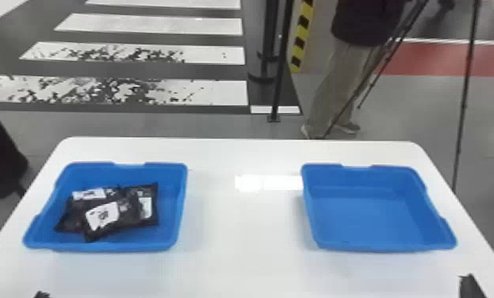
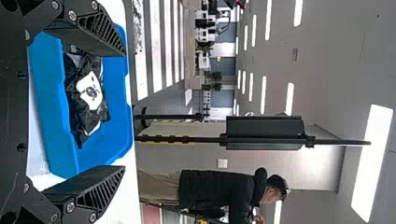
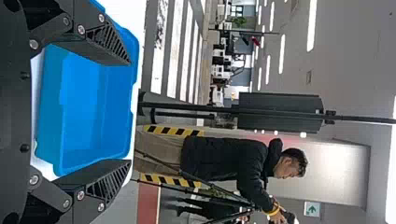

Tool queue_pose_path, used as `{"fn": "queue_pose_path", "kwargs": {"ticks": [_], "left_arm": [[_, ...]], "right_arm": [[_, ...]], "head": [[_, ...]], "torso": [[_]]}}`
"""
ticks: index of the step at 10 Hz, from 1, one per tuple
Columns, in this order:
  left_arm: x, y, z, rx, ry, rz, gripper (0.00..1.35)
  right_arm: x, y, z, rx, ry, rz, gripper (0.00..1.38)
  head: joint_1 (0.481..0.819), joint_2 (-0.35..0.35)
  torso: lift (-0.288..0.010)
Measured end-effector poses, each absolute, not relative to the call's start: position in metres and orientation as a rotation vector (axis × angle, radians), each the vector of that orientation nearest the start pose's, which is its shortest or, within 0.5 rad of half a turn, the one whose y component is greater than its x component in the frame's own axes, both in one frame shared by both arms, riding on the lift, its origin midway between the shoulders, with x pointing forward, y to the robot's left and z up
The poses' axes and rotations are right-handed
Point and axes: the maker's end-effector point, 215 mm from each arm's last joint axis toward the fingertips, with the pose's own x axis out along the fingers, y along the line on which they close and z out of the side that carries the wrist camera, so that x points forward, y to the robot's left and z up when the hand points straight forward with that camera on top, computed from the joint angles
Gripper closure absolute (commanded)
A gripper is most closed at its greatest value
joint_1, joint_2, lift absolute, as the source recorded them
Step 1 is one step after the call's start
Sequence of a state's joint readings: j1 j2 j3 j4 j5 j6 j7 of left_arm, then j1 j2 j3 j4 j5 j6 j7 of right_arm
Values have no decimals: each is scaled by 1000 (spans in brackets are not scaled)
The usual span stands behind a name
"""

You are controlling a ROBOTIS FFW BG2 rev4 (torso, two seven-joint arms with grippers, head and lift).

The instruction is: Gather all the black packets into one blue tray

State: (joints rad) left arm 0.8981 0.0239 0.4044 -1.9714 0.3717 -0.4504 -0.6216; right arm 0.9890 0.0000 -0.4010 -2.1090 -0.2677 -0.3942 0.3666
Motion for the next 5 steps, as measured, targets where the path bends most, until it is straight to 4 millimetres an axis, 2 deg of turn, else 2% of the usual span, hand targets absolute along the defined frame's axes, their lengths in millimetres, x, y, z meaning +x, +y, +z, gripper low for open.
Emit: {"fn": "queue_pose_path", "kwargs": {"ticks": [5], "left_arm": [[272,334,-351,-14,-16,-220,179]], "right_arm": [[268,-359,-335,-79,30,30,303]], "head": [[695,-58]], "torso": [[-110]]}}
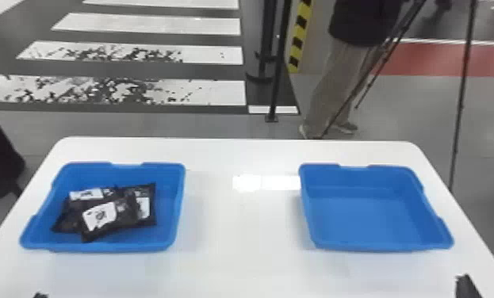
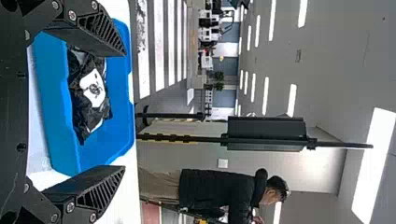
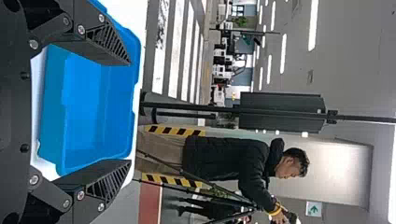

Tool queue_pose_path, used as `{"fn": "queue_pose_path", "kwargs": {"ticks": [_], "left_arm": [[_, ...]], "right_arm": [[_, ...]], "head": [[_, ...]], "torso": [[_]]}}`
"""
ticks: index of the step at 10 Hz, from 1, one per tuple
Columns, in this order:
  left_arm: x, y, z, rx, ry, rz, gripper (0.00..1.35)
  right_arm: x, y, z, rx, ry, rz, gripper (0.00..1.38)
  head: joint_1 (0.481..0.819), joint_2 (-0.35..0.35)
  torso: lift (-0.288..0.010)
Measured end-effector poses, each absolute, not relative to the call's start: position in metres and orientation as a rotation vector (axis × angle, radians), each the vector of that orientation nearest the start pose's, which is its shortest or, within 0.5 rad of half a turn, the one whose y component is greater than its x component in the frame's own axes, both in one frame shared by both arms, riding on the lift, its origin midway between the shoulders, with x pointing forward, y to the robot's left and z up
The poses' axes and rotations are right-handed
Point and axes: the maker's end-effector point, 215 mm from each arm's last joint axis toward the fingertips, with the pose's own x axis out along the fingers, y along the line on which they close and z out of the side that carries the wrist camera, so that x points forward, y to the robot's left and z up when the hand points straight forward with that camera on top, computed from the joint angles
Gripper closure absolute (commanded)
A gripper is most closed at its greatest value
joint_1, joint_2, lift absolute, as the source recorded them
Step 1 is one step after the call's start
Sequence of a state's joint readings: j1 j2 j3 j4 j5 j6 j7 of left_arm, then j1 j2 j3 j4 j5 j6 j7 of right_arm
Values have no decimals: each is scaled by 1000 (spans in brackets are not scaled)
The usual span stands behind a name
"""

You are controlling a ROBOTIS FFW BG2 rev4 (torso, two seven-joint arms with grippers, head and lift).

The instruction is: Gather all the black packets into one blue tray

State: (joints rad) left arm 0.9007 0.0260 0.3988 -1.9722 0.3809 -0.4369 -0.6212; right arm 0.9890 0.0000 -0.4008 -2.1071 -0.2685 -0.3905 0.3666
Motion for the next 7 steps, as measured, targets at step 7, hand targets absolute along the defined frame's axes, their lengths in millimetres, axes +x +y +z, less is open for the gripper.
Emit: {"fn": "queue_pose_path", "kwargs": {"ticks": [7], "left_arm": [[274,332,-354,-26,-10,-224,179]], "right_arm": [[268,-360,-335,-76,30,29,303]], "head": [[695,-63]], "torso": [[-110]]}}
